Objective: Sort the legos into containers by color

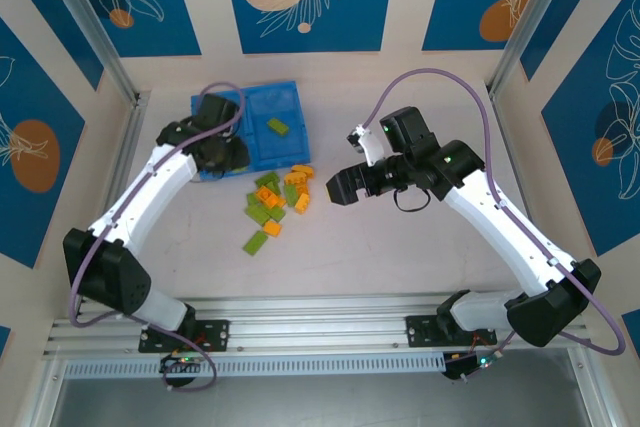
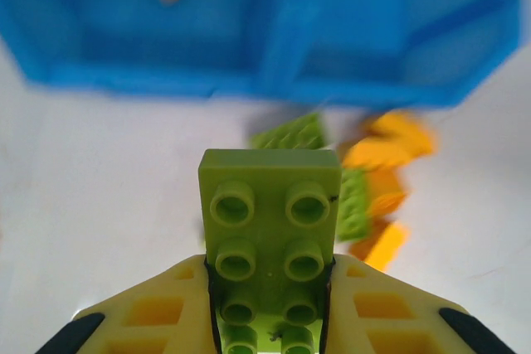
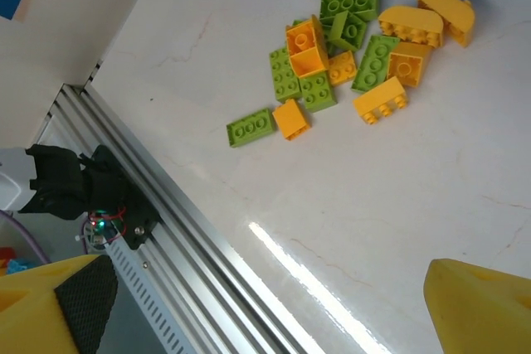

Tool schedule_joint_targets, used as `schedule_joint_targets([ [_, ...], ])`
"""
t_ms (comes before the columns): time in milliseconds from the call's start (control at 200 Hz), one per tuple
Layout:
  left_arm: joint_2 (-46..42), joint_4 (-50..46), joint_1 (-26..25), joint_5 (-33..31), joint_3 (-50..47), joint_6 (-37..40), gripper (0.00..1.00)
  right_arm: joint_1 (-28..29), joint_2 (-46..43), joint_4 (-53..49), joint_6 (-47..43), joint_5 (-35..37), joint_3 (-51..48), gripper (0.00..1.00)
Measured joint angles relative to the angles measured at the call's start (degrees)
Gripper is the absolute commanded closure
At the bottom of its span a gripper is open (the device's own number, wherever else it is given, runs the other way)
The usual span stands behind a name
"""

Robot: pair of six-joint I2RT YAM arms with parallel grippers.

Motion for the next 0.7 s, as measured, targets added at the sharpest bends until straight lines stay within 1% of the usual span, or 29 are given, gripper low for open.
schedule_joint_targets([
  [125,8.66,0.98,-0.98,-1.73,11.17,0.98,0.73,0.0,0.0,0.0,0.57,2.16,0.0,0.03],
  [395,35.23,0.59,-1.07,-2.62,32.87,2.67,0.72,0.0,-0.46,-0.33,1.7,5.68,0.0,0.03],
  [490,42.01,-0.66,-1.07,-2.64,40.13,3.19,0.68,-0.02,-1.57,-0.44,2.03,6.71,0.0,0.03],
  [545,45.27,-1.51,-1.07,-2.56,44.19,3.45,0.65,-0.02,-2.29,-0.48,2.12,7.1,0.0,0.03],
  [630,48.85,-2.34,-1.07,-2.21,48.7,3.58,0.53,-0.02,-3.19,-0.52,2.14,7.74,0.0,0.03],
  [700,50.21,-2.86,-1.07,-1.84,50.05,3.63,0.49,-0.02,-3.45,-0.55,2.14,8.33,0.0,0.03],
])
